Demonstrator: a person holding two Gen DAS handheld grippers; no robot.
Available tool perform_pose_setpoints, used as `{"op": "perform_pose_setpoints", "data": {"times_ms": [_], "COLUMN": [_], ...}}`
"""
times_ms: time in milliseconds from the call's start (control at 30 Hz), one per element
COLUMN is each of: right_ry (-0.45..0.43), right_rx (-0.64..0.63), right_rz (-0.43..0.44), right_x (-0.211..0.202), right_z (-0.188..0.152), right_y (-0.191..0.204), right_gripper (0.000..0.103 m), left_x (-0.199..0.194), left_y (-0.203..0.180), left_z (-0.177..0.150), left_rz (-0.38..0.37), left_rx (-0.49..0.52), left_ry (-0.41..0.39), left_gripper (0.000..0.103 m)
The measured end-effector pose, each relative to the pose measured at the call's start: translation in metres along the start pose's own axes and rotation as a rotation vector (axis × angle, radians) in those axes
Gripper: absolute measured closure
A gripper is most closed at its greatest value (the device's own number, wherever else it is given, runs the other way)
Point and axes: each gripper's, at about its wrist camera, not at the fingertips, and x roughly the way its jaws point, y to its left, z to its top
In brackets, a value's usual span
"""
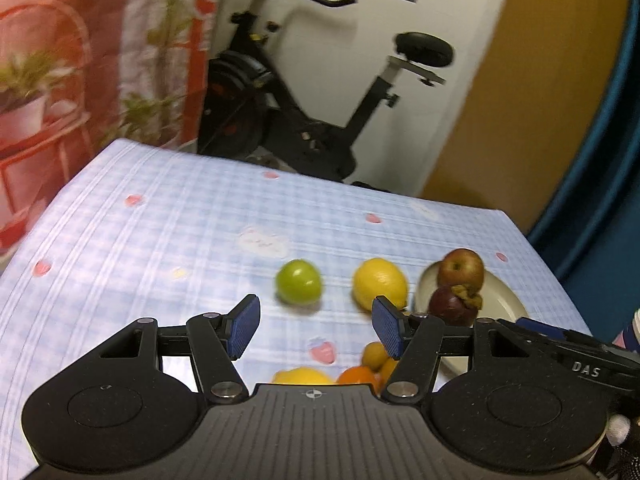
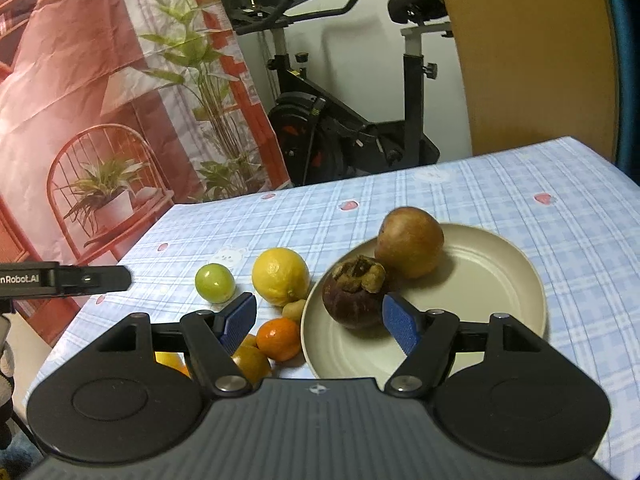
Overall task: Organize fruits
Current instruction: 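Withdraw the open left tool away from the plate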
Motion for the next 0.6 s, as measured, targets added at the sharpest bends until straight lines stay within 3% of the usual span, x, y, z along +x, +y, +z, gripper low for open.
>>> {"op": "perform_pose_setpoints", "data": {"times_ms": [200,600], "right_ry": [0.013,0.1], "right_rx": [-0.053,-0.171], "right_rz": [-0.005,0.027], "right_x": [-0.005,0.001], "right_z": [-0.006,-0.021], "right_y": [0.01,0.04], "right_gripper": [0.03,0.017], "left_x": [-0.008,-0.002], "left_y": [0.017,0.024], "left_z": [-0.012,-0.03], "left_rz": [0.017,0.007], "left_rx": [-0.025,-0.023], "left_ry": [0.009,0.041], "left_gripper": [0.038,0.038]}}
